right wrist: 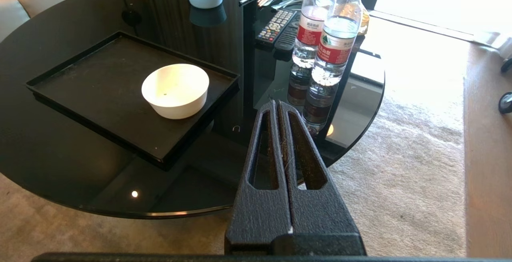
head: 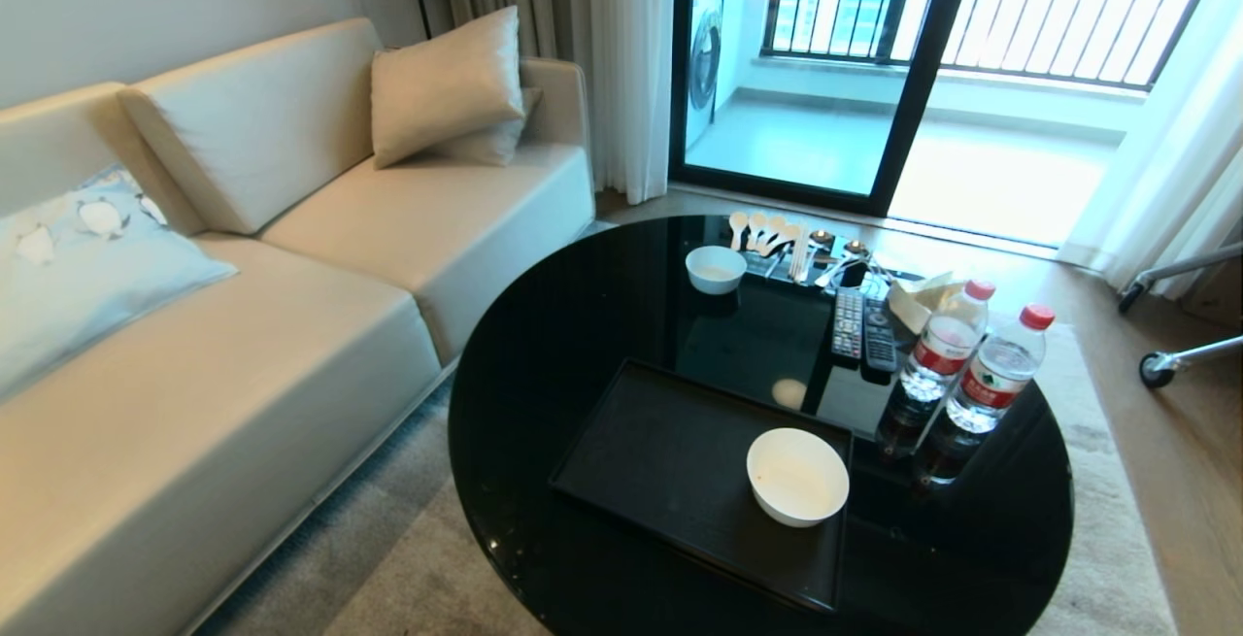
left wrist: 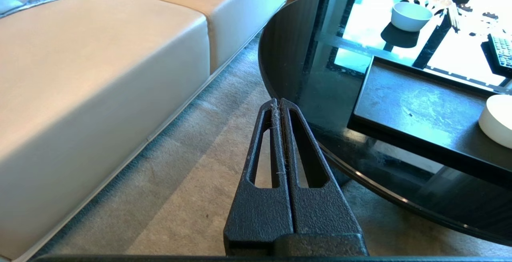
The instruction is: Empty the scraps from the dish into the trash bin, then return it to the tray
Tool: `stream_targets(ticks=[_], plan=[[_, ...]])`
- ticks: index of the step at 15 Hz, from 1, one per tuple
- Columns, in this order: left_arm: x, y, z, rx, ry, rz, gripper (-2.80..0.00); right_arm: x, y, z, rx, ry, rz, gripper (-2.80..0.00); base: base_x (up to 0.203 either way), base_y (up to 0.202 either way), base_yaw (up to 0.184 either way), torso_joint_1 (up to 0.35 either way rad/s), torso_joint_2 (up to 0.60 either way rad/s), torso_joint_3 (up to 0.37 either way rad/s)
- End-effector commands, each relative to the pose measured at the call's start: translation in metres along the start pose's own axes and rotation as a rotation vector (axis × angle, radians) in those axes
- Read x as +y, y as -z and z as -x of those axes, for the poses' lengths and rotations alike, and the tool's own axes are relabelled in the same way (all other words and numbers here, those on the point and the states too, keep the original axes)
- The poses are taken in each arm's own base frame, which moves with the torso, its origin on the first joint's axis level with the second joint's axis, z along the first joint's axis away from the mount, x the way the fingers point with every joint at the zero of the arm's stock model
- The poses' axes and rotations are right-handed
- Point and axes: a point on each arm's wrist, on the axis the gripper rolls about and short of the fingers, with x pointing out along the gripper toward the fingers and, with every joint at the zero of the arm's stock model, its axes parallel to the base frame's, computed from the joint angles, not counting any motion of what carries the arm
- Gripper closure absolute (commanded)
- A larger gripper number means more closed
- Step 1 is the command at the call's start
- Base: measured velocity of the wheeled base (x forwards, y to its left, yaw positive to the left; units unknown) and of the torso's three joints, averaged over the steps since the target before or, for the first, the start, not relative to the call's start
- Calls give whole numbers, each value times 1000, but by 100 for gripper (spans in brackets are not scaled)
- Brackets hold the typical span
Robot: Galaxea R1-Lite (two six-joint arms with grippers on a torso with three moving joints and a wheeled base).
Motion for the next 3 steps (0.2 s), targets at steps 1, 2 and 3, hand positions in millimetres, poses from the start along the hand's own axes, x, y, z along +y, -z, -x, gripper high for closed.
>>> stream_targets(ticks=[1, 2, 3], plan=[[0, 0, 0, -1, 0, 1, 0, 0, 0, 0, 0, -1, 1, 0, 0, 0, 0, 0, 0, 0], [0, 0, 0, -1, 0, 1, 0, 0, 0, 0, 0, -1, 1, 0, 0, 0, 0, 0, 0, 0], [0, 0, 0, -1, 0, 1, 0, 0, 0, 0, 0, -1, 1, 0, 0, 0, 0, 0, 0, 0]])
